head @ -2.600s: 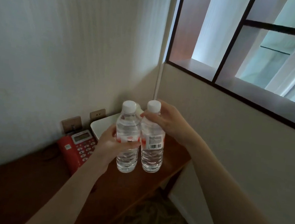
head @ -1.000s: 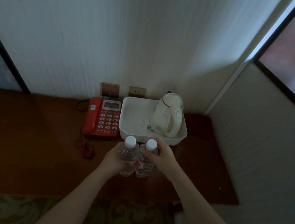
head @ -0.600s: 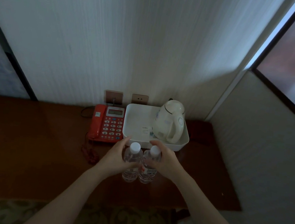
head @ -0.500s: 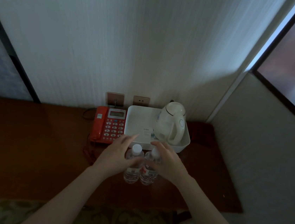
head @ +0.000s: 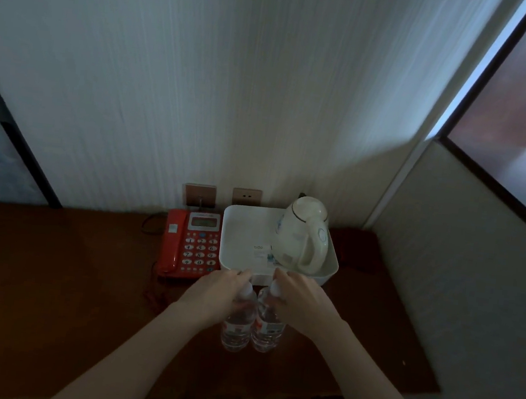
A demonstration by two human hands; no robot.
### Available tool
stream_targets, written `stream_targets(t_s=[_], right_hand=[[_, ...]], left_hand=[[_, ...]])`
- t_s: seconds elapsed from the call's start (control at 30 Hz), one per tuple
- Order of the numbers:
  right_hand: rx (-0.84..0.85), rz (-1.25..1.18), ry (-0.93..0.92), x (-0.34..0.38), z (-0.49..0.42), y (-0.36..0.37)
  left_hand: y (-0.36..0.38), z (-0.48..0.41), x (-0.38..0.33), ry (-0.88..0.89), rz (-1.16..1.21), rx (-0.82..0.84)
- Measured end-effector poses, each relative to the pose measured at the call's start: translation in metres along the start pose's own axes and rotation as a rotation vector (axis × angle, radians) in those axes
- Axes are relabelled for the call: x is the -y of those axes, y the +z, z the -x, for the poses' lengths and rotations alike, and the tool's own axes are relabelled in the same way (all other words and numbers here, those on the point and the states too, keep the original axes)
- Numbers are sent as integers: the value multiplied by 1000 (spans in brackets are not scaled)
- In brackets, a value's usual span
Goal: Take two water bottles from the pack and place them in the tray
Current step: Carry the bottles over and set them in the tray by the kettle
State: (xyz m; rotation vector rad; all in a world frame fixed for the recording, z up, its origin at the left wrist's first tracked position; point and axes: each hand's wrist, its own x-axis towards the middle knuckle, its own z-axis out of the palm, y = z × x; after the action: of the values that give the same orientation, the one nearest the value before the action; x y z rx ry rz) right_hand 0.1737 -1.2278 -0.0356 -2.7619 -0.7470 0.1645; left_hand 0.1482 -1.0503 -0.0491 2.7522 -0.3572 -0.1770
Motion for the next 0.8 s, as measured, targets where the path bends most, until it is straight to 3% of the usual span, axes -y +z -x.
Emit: stream_targets(t_s=[0.17, 0.43, 0.63, 0.8], right_hand=[[14, -48, 44, 8, -27, -44], [-161, -7, 57, 16, -85, -105], [-191, -40, 112, -2, -142, -103], [-91, -40, 101, -30, -194, -78]], left_hand=[[-47, -14, 4, 71, 76, -42], [-124, -75, 22, 141, 38, -178], [-114, -132, 54, 115, -45, -266], [-91, -177, 77, 1, -31, -195]])
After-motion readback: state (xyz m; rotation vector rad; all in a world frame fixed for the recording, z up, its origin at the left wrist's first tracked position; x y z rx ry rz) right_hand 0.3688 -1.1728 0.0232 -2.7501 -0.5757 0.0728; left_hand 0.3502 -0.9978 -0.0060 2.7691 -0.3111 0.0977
